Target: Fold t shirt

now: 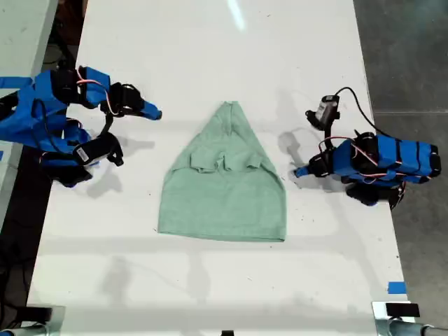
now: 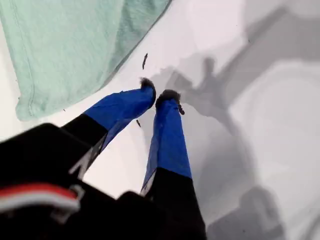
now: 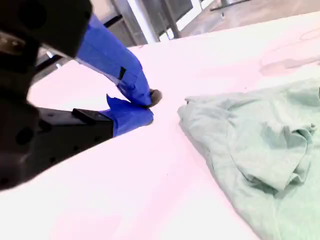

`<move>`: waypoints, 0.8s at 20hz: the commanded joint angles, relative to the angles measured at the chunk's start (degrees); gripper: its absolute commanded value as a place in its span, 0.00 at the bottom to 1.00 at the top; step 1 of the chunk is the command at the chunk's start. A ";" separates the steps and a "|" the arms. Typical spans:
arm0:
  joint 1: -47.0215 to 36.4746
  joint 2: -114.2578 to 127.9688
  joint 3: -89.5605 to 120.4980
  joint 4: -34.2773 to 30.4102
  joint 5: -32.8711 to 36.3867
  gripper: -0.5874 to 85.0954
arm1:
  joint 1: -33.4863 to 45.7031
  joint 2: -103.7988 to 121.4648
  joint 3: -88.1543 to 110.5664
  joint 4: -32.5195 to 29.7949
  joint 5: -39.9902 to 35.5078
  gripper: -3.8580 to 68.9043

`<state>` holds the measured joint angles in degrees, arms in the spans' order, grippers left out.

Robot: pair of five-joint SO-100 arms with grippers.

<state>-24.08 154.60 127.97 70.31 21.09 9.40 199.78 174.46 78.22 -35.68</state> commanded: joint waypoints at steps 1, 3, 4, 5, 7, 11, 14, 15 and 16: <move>2.64 27.51 23.99 -7.38 -4.22 0.00 | 0.26 0.79 2.64 0.09 0.18 0.10; 8.88 44.91 40.69 -13.27 -6.59 0.00 | 0.35 0.79 2.64 0.09 0.26 0.10; 10.63 52.29 47.55 -12.92 -8.26 0.00 | 0.35 0.79 2.64 0.09 0.26 0.10; 11.07 50.71 50.01 -13.18 -8.44 0.00 | 0.35 0.79 2.64 0.09 0.44 0.11; 11.69 51.86 55.11 -14.24 -8.26 0.00 | 0.44 0.79 2.64 0.09 0.44 0.11; 5.63 51.86 54.84 -9.84 -9.23 0.00 | 0.53 0.79 2.64 0.09 0.53 0.11; 6.24 51.86 54.76 -9.76 -9.23 0.01 | 0.53 0.79 2.64 0.09 0.62 0.11; 6.42 51.86 54.76 -9.76 -9.23 0.02 | 0.53 0.79 2.64 0.09 0.62 0.11; 6.33 51.86 54.76 -9.76 -9.23 0.03 | 0.53 0.79 2.64 0.09 0.62 0.10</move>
<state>-17.23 206.10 182.46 60.56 12.66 9.32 199.78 174.46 78.22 -35.68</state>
